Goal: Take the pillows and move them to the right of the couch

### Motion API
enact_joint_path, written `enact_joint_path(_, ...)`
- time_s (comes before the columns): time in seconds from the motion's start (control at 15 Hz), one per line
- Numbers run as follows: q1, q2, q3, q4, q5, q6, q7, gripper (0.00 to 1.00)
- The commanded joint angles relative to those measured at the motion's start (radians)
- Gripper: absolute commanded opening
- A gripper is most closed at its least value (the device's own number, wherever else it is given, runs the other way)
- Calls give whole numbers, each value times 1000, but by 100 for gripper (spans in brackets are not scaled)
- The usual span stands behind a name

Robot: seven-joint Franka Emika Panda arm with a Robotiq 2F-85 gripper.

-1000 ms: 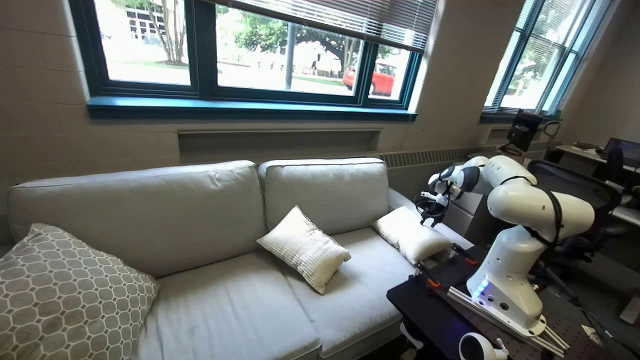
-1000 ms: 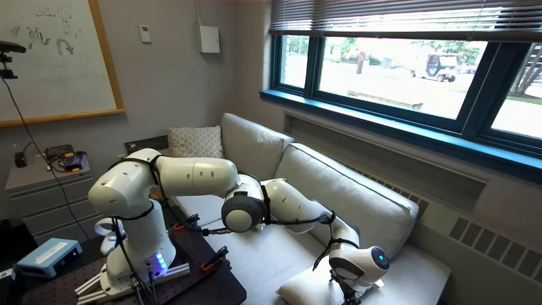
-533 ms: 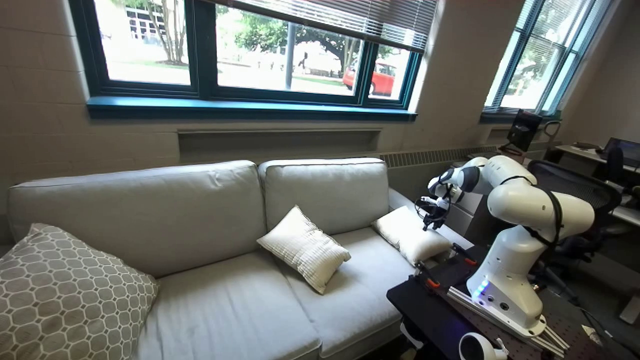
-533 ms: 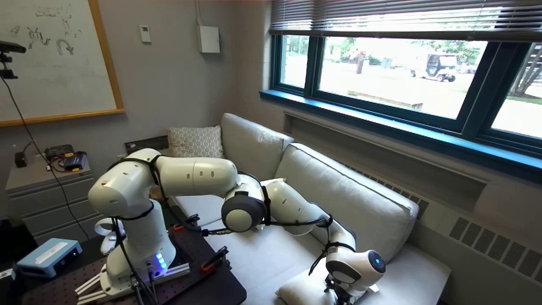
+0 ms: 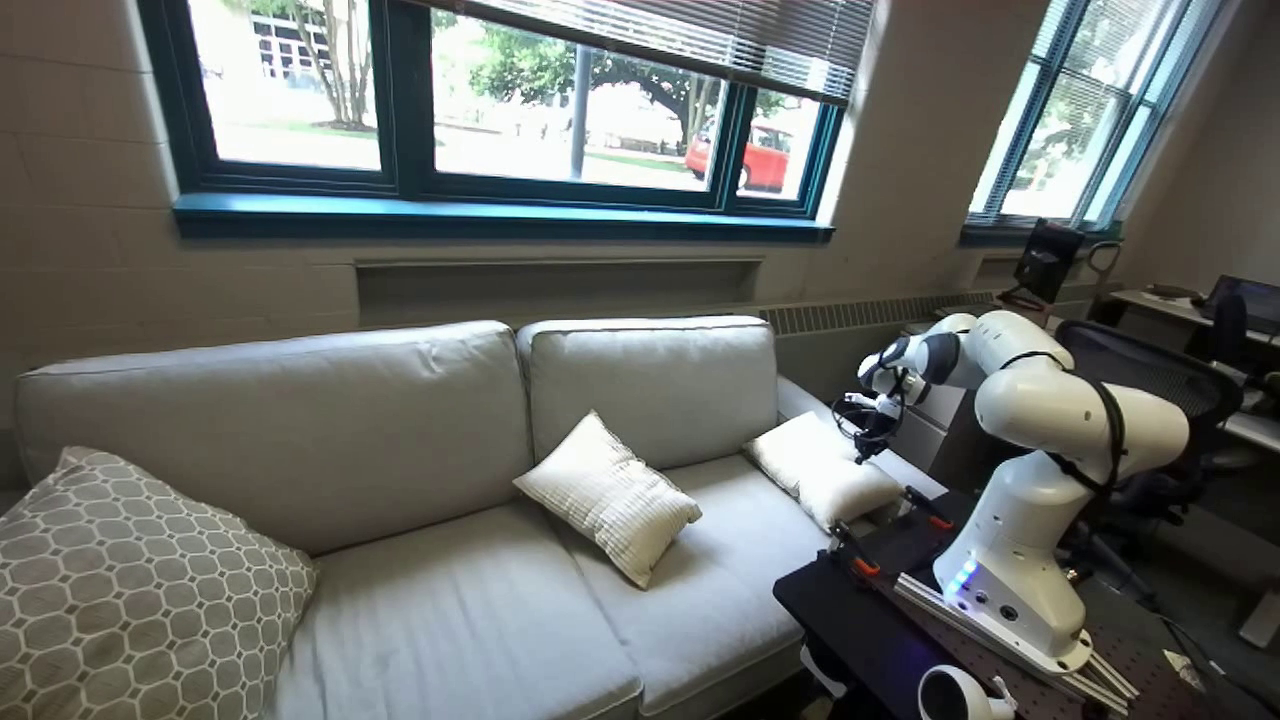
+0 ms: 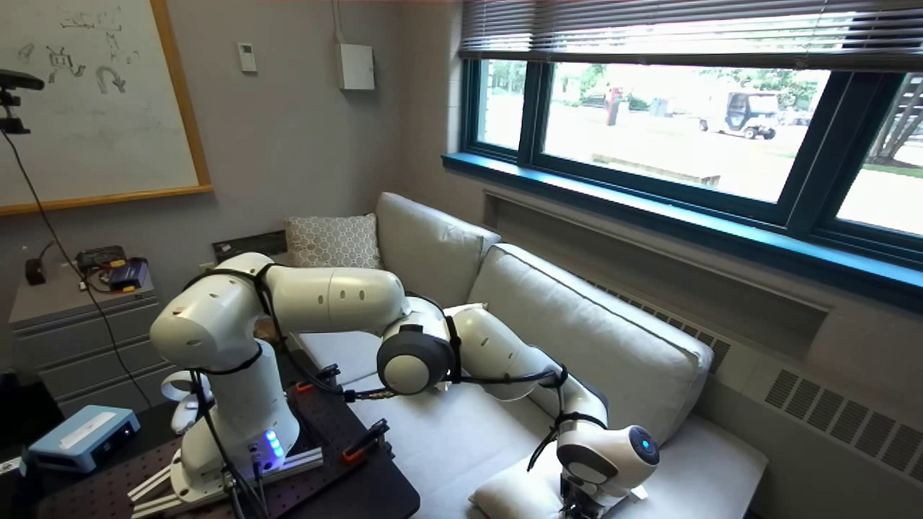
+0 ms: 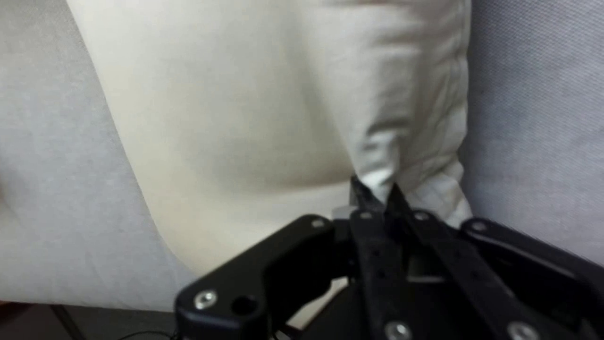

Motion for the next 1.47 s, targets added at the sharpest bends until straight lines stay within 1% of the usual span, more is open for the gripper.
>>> enact_joint_path(0.0,5,-2,4,32,-16,-25,26,0)
enact_joint_path(0.07,2,-3,6,38,-15,-26,19,3)
enact_joint_path(0.33,-10,-6,9,75,-15,-24,4,4)
enact_joint_path(0.4,-14,-6,8,92,-14,-14,2,4)
enact_joint_path(0.53,-7,-41,0,58,7,47,-17,4)
enact_joint_path(0.8,27,-124,11,-70,33,267,-32,4)
enact_joint_path(0.87,49,-143,13,-118,40,356,-27,4)
enact_joint_path(1.07,100,-184,18,-248,68,575,-6,5)
enact_joint_path(1.2,158,-202,8,-341,86,731,25,5)
enact_joint_path(1.27,194,-212,-9,-393,88,786,44,3)
enact_joint_path(1.4,255,-232,-43,-489,89,841,69,1)
